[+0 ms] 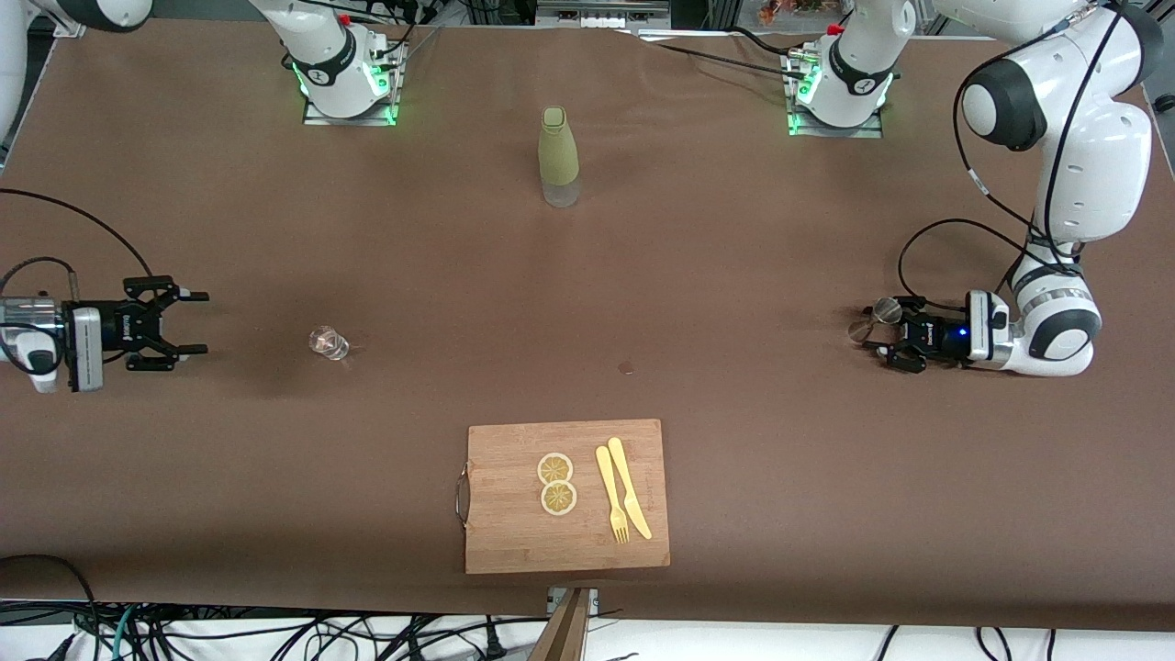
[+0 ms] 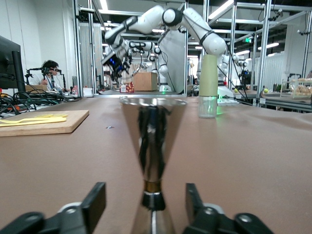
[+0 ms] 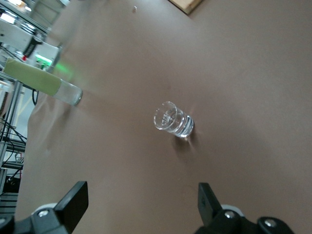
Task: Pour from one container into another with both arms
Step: 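Open the right gripper off the beaker while the left gripper releases the jigger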
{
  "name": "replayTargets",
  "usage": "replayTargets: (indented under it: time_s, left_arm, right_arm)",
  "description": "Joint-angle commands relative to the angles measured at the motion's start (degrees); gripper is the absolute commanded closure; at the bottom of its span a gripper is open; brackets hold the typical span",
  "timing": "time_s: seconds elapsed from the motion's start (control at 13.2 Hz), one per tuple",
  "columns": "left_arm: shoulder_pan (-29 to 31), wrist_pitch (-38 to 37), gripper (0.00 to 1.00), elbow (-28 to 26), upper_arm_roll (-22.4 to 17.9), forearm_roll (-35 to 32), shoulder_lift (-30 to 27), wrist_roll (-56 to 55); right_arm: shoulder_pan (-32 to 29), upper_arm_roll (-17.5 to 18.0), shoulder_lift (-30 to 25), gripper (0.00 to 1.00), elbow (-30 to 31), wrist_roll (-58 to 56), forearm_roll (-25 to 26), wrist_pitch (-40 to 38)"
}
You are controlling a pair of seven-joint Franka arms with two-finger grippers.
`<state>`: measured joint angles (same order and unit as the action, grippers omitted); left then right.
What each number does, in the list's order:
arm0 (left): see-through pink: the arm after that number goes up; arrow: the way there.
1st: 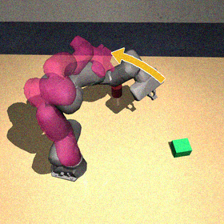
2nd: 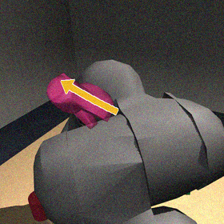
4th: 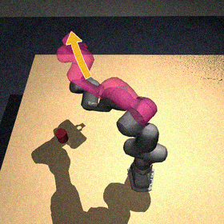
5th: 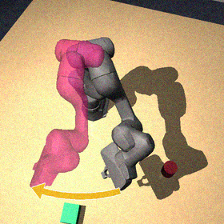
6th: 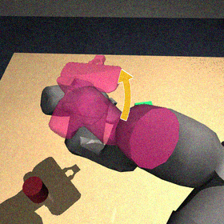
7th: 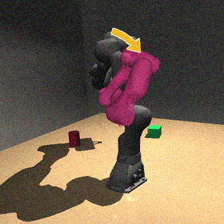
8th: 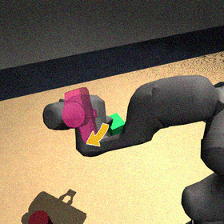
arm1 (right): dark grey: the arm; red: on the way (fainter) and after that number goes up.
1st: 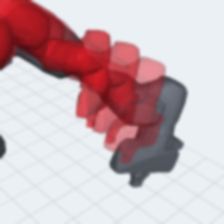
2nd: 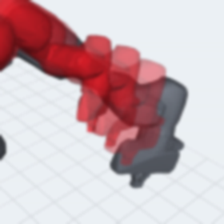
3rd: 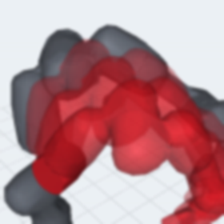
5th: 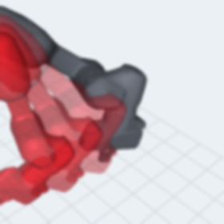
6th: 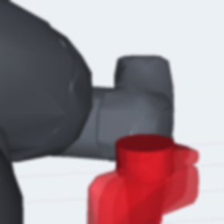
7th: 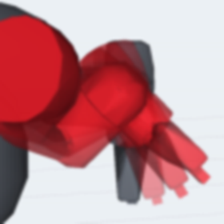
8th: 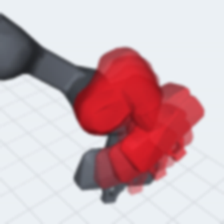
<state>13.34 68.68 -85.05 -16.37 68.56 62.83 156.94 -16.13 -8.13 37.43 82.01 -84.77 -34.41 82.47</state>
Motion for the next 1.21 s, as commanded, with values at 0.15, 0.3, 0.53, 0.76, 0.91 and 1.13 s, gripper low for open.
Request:
replayTargets:
  time_s: [0.15,0.3,0.53,0.76,0.91,1.13]
  left_arm:
    - [-0.6,0.5,0.0,4.3,-4.6,-4.8,-4.5,-2.6]
    - [-0.6,0.5,0.0,6.9,-6.1,-9.1,-7.7,-12.7]
    - [-0.7,0.6,0.0,9.2,-8.0,-16.5,-14.6,-32.4]
    - [-2.7,2.3,0.0,9.5,-7.9,-23.0,-22.6,-56.6]
    - [-6.4,5.6,0.0,9.6,-7.9,-28.9,-28.1,-71.3]
    - [-10.8,8.4,0.0,9.4,-7.4,-35.2,-33.6,-89.8]
  right_arm:
    - [6.3,0.0,-10.2,0.0,1.1,21.2,11.7,1.0]
    - [8.9,0.0,-13.5,0.0,-0.5,28.4,17.2,1.0]
    - [13.8,0.0,-20.1,0.0,1.0,43.8,26.0,0.5]
    - [17.8,0.2,-26.2,0.0,6.8,60.6,32.4,1.5]
    - [19.1,1.0,-32.3,0.0,14.1,69.7,34.6,5.7]
    - [19.1,1.7,-41.0,0.0,24.9,79.6,36.0,13.1]
